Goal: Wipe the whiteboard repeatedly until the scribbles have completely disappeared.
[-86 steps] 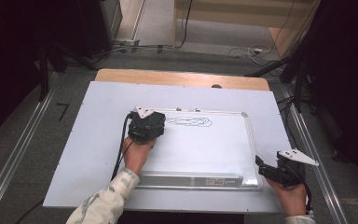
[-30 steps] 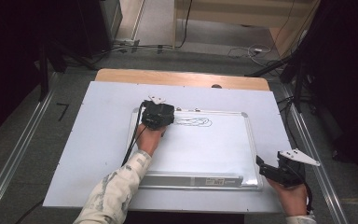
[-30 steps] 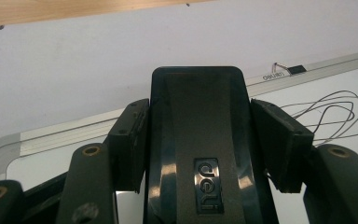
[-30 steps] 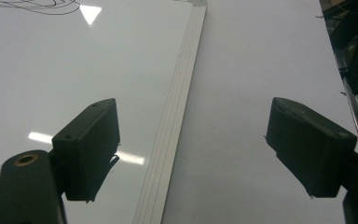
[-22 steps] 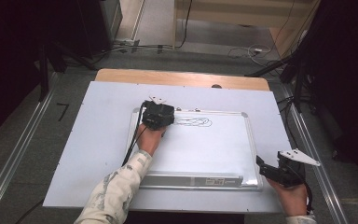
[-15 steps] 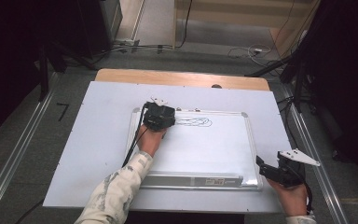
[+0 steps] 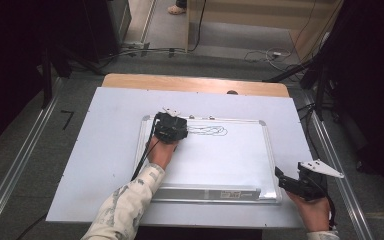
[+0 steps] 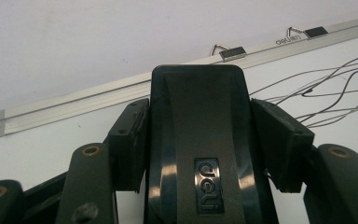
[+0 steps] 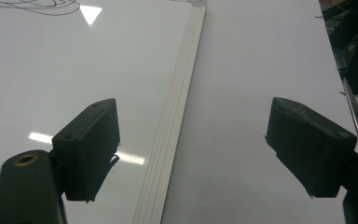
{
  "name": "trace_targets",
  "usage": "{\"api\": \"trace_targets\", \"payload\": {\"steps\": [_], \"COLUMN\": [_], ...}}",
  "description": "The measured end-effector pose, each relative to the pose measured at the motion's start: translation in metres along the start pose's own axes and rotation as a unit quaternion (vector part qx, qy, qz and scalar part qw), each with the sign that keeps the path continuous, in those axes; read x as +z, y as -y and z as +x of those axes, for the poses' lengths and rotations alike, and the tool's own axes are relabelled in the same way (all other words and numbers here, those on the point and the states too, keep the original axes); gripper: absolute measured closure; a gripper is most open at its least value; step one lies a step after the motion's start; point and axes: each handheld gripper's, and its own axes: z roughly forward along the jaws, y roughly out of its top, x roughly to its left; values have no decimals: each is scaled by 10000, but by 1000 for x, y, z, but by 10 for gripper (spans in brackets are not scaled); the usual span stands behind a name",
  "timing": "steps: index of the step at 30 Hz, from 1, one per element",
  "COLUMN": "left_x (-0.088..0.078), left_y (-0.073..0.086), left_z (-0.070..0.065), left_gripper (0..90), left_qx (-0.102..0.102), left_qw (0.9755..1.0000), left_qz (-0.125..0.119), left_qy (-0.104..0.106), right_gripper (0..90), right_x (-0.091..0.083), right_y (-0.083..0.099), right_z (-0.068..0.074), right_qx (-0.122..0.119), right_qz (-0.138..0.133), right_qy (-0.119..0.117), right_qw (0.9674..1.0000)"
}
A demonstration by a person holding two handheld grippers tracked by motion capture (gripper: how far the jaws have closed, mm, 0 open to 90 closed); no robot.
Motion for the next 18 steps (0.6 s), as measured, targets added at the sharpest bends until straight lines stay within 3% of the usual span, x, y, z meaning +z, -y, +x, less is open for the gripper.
{"api": "trace_targets", "payload": {"steps": [18], "left_x": [2], "left_y": [0], "left_z": [-6], "left_gripper": [402], "left_qx": [39], "left_qw": [10000], "left_qz": [51], "left_qy": [-63], "right_gripper": [159], "right_x": [0], "right_y": [0], "right_z": [1], "right_qx": [5], "right_qz": [2], "right_qy": [13], "right_qw": [10000]}}
